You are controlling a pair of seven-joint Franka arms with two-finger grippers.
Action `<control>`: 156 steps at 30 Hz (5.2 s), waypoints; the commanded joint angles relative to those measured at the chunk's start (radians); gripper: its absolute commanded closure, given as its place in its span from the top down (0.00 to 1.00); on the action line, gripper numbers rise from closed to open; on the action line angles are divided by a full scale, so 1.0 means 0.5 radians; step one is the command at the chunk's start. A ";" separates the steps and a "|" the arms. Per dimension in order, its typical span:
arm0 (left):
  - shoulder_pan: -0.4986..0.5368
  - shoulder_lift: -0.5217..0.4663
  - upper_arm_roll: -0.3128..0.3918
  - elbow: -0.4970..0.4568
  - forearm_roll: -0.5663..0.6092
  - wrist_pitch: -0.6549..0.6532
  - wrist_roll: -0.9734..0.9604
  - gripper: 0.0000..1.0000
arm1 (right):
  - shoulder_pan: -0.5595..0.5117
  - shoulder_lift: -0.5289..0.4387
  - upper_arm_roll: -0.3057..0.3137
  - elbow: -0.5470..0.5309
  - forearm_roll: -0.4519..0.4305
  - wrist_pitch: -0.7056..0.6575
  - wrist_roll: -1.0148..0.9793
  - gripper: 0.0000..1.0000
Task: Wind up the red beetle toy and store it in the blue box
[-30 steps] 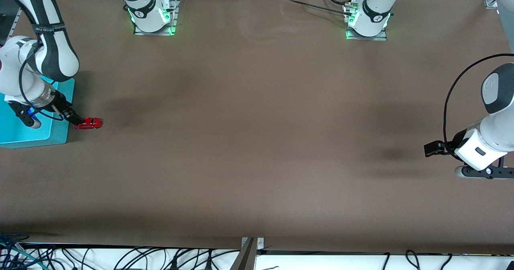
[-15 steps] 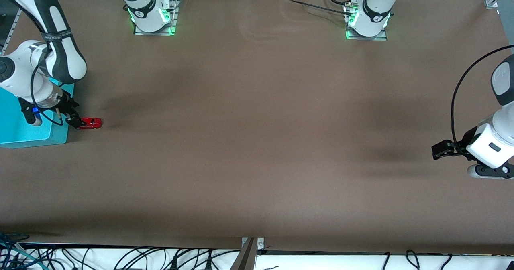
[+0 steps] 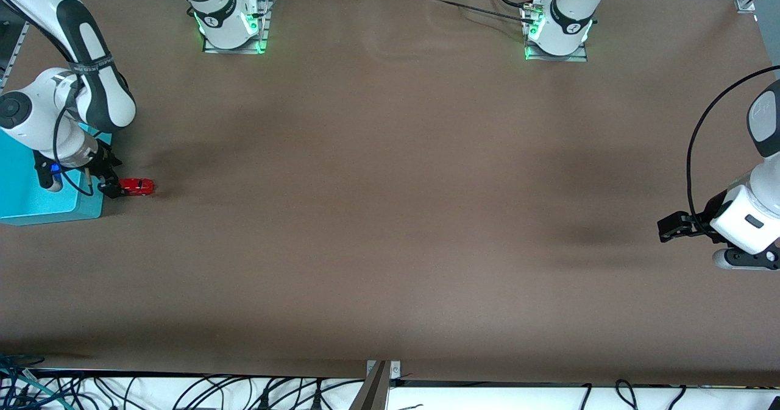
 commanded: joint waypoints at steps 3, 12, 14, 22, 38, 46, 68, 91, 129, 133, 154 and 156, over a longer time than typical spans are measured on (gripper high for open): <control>-0.104 -0.073 0.037 0.017 0.020 -0.032 -0.010 1.00 | -0.017 0.103 0.015 0.060 -0.029 0.055 0.046 1.00; -0.264 -0.118 0.208 0.014 -0.008 -0.029 -0.010 1.00 | -0.014 0.149 0.018 0.084 -0.044 0.055 0.009 0.77; -0.334 -0.146 0.297 0.011 -0.020 -0.032 -0.010 1.00 | -0.014 0.149 0.018 0.090 -0.041 0.052 0.031 0.62; -0.619 -0.220 0.693 0.011 -0.312 -0.029 0.021 1.00 | -0.014 0.146 0.018 0.099 -0.029 0.043 0.031 0.06; -1.019 -0.438 1.034 -0.060 -0.658 -0.195 0.027 1.00 | -0.008 0.070 0.030 0.096 -0.044 0.015 0.003 0.00; -1.377 -0.511 1.402 -0.060 -0.729 -0.348 0.027 1.00 | -0.008 -0.108 0.030 0.096 -0.066 -0.248 -0.024 0.00; -1.445 -0.358 1.427 -0.053 -0.843 -0.370 -0.001 1.00 | -0.014 -0.544 0.049 0.103 -0.081 -0.973 -0.681 0.00; -1.451 -0.336 1.427 -0.053 -0.846 -0.370 -0.001 1.00 | -0.281 -0.538 -0.120 0.231 -0.354 -1.151 -1.801 0.00; -1.464 -0.333 1.424 -0.060 -0.846 -0.370 0.002 1.00 | -0.587 0.201 -0.099 0.578 -0.538 -0.780 -2.304 0.00; -1.467 -0.330 1.424 -0.060 -0.846 -0.370 0.002 1.00 | -0.652 0.257 -0.056 0.618 -0.563 -0.737 -2.304 0.00; -1.464 -0.330 1.424 -0.060 -0.846 -0.370 0.002 1.00 | -0.719 0.330 -0.007 0.618 -0.560 -0.672 -2.258 0.29; -1.464 -0.330 1.424 -0.060 -0.846 -0.370 0.005 1.00 | -0.719 0.330 -0.007 0.615 -0.563 -0.672 -2.209 0.30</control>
